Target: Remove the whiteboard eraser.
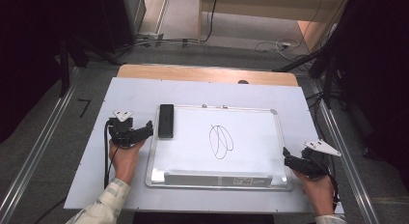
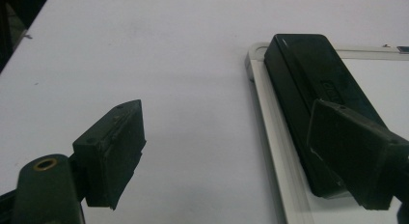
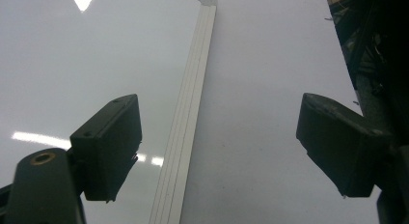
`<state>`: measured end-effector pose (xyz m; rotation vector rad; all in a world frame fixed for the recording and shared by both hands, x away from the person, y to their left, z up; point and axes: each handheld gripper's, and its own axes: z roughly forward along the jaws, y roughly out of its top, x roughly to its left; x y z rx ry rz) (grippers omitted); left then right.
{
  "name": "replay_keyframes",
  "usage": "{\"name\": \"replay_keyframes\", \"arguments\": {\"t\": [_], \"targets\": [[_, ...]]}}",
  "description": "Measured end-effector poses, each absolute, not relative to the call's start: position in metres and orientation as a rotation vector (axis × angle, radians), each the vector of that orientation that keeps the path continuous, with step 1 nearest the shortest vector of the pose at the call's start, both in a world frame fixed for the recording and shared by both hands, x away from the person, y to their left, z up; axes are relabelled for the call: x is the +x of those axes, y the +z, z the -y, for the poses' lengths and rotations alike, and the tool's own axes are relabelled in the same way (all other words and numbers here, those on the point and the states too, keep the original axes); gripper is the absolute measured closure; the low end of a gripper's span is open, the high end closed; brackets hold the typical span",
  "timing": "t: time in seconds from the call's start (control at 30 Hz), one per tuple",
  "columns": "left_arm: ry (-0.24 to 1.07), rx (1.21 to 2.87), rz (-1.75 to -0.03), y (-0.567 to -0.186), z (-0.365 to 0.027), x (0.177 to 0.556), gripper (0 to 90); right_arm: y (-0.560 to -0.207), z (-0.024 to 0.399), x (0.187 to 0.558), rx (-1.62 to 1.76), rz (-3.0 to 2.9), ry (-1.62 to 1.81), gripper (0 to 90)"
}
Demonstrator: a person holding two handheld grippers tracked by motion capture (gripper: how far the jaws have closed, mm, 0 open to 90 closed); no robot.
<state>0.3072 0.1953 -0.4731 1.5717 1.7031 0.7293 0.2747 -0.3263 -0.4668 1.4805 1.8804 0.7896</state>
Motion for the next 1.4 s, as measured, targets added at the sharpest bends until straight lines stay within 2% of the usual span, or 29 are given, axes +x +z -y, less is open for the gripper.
{"name": "replay_keyframes", "arguments": {"t": [0.63, 1.4], "targets": [[0.688, 1.594, -1.691, -0.473, -0.175, 0.331, 13.9, -0.467, 0.326, 0.274, 1.485, -1.88, 0.789, 14.8], [0.632, 1.647, -1.701, -0.479, -0.146, 0.378, 16.9, -0.467, 0.327, 0.273, 1.484, -1.88, 0.792, 14.8]]}}
